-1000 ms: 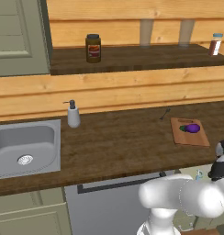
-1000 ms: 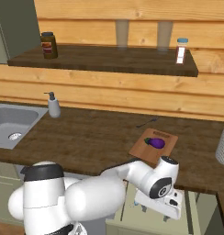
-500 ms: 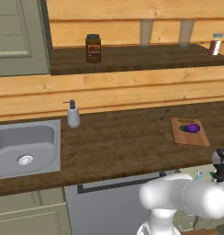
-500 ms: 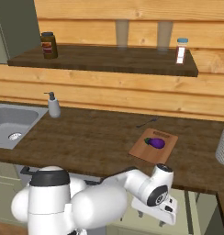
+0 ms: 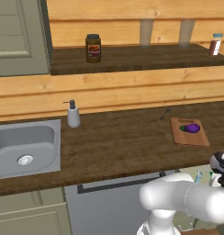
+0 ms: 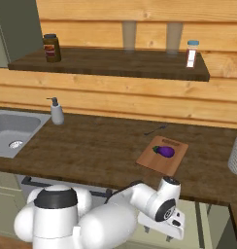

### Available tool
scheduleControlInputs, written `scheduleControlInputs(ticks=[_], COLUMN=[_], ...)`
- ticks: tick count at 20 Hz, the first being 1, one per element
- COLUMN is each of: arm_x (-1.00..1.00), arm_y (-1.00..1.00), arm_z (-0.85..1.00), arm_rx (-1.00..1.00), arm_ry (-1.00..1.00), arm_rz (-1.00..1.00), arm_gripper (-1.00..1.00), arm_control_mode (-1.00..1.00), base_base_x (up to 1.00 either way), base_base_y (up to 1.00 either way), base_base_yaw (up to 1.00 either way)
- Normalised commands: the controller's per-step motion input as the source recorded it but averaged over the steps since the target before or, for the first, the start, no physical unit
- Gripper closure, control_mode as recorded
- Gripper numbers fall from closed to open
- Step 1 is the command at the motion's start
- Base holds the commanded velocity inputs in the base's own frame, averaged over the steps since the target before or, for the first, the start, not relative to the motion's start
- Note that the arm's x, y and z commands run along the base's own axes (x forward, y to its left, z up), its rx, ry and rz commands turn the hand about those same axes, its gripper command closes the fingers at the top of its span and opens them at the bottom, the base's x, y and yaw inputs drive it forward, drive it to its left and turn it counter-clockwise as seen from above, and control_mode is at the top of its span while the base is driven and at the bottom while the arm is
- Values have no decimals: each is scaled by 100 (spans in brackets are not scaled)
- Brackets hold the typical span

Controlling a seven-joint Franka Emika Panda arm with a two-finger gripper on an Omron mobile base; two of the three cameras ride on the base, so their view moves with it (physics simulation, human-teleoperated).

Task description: Place the appropriate cutting tool for cutting the eggplant skin on the cutting board.

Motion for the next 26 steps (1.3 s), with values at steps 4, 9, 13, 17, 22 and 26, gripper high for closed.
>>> scheduleControlInputs(ticks=[4, 9, 13, 17, 22, 26], arm_x=[-1, 0, -2, -36, -52, -53], arm_y=[1, 0, 0, 0, 0, 1], arm_z=[-9, -11, -13, -7, 0, 0], arm_rx=[0, 0, 0, 0, 0, 0], arm_ry=[0, 0, 0, 0, 0, 2], arm_rz=[5, 7, 7, 5, 0, 0], arm_gripper=[-100, -100, -100, -100, -100, -100], arm_control_mode=[-100, -100, -100, -100, -100, -100], base_base_x=[0, 0, 0, 0, 0, 0], base_base_y=[0, 0, 0, 0, 0, 0], base_base_yaw=[0, 0, 0, 0, 0, 0])
